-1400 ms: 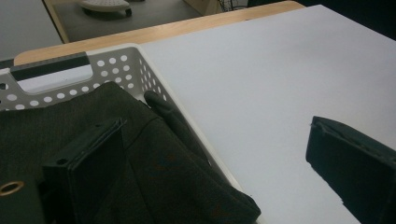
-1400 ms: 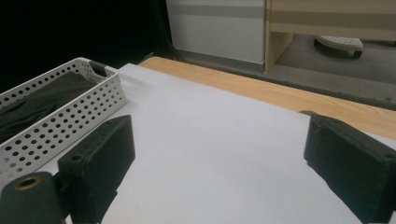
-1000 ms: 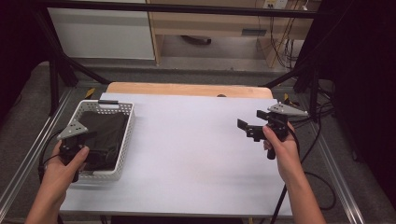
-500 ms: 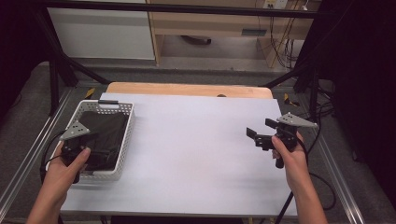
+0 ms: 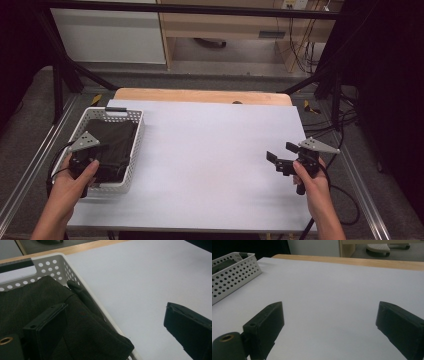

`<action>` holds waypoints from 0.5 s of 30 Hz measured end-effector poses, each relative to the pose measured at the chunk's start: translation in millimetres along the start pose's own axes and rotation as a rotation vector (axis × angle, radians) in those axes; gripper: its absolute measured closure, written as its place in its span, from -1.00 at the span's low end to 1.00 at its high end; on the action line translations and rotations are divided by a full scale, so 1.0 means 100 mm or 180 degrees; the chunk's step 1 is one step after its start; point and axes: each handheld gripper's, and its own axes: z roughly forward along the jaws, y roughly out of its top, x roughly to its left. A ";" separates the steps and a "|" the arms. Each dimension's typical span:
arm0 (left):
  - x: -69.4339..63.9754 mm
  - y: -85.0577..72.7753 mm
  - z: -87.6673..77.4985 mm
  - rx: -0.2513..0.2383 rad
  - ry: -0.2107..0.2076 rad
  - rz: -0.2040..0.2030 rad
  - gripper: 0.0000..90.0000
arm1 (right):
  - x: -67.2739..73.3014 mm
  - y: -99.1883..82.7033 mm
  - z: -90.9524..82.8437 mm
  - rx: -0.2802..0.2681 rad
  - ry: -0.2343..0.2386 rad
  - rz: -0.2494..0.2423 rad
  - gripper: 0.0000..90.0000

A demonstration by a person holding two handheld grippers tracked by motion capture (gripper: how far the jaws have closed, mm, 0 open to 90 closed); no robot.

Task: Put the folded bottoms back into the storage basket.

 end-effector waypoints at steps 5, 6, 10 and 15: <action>0.00 -0.01 0.00 0.0005 -0.0001 -0.0004 -0.90 | -0.01 -0.11 -0.03 0.0011 0.0012 0.0034 -0.81; 0.00 -0.01 0.01 0.0007 0.0002 -0.0006 -0.90 | -0.01 -0.14 -0.03 0.0017 0.0020 0.0036 -0.81; -0.01 -0.01 0.00 0.0001 -0.0004 0.0005 -0.90 | 0.01 -0.23 -0.01 0.0064 0.0039 0.0034 -0.81; 0.01 -0.01 -0.01 -0.0001 -0.0003 0.0007 -0.90 | 0.05 -0.33 0.01 0.0094 0.0069 0.0019 -0.82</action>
